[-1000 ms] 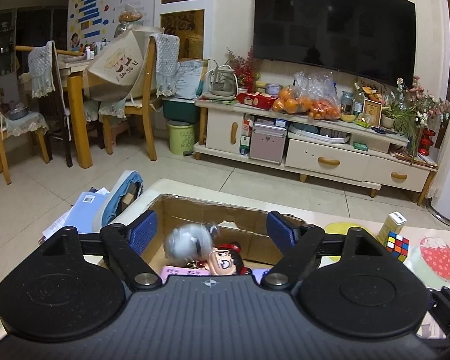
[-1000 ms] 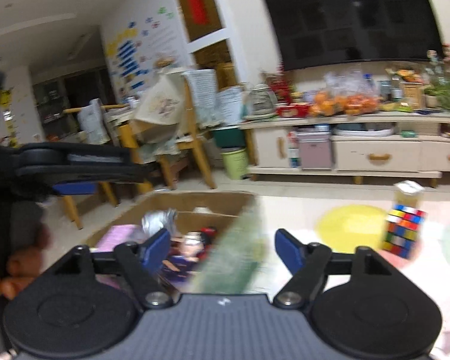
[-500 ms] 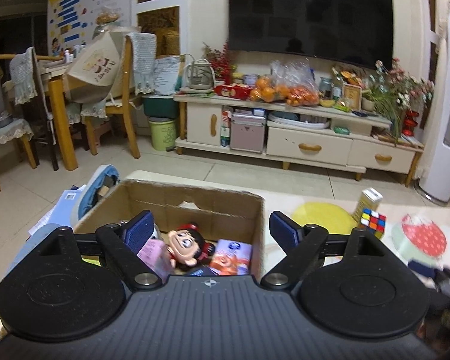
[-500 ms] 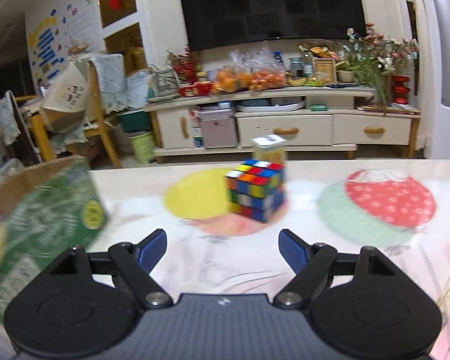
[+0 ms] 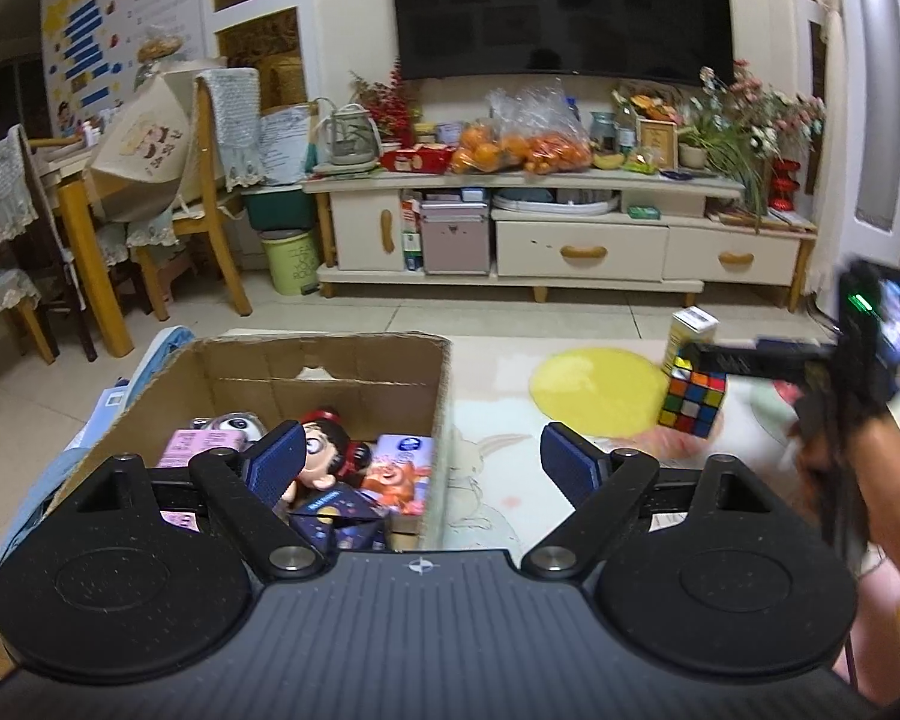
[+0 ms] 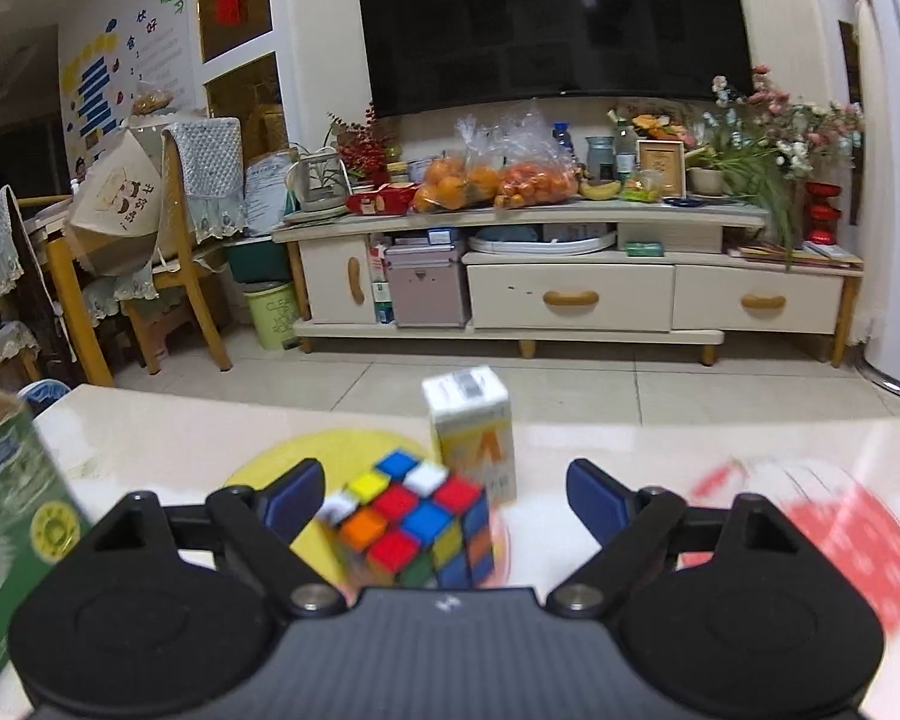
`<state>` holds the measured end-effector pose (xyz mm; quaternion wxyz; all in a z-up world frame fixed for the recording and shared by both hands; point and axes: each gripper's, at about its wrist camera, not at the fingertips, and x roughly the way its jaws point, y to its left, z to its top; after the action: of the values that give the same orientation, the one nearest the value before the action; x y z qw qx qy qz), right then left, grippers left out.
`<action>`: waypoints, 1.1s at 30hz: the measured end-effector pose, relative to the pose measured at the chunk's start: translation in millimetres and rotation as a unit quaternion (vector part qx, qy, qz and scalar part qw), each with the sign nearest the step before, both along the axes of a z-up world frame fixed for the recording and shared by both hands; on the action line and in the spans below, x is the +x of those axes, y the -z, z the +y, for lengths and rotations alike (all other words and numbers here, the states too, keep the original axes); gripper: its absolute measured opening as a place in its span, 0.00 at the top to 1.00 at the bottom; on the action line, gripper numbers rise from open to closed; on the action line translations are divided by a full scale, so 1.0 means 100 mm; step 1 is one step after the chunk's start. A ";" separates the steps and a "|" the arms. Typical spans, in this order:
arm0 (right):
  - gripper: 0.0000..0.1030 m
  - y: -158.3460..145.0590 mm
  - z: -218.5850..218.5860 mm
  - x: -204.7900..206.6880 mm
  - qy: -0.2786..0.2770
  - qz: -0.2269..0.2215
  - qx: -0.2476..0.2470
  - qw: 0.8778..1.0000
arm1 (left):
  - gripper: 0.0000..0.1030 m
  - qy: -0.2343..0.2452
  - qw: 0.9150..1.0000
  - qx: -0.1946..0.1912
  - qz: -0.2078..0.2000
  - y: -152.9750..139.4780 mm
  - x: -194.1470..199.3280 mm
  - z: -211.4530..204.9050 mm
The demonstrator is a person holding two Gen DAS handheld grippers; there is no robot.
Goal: Organize rigid objects
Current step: 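Grasp the small white-and-orange carton with the right tool while the left tool approaches the Rubik's cube, then grasp the Rubik's cube with the left tool while the right tool holds the carton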
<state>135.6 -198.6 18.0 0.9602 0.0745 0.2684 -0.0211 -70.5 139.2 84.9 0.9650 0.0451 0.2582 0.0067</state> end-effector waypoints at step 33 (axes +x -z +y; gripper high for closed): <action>0.63 0.02 0.24 -0.50 -0.128 0.080 0.066 0.986 | 0.00 0.071 0.996 0.006 0.051 0.16 -0.07 -0.01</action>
<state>85.2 -174.3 16.4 0.9234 0.1010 0.3522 0.1143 -77.4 138.4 69.3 0.9482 0.0694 0.3035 -0.0628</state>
